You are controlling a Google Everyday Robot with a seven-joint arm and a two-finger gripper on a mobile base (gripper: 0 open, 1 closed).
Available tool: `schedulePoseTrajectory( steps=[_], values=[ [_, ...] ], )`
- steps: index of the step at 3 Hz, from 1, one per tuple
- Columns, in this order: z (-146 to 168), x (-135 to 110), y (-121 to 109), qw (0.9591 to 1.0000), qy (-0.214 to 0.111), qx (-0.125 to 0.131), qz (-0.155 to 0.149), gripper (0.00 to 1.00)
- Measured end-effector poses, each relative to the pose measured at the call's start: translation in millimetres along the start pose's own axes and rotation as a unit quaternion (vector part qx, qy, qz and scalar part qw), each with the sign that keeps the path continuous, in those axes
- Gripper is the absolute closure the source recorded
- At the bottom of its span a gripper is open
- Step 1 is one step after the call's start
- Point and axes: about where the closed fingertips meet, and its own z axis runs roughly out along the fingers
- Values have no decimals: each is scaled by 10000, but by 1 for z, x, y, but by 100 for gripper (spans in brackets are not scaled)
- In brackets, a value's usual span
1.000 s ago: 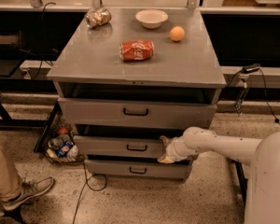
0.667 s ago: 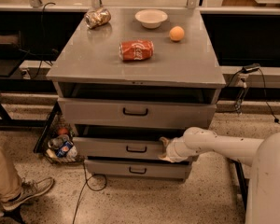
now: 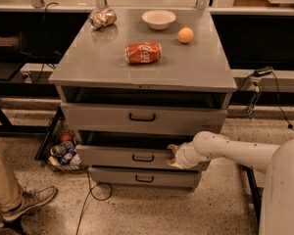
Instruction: Open middle drawer
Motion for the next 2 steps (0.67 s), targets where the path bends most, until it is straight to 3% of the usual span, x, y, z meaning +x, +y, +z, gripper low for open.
schedulePoseTrajectory(
  steps=[1,2],
  values=[
    [-3,-2,-1,10000,0,0,0,100],
    [-5,-3,-2,10000,0,0,0,84]
  ],
)
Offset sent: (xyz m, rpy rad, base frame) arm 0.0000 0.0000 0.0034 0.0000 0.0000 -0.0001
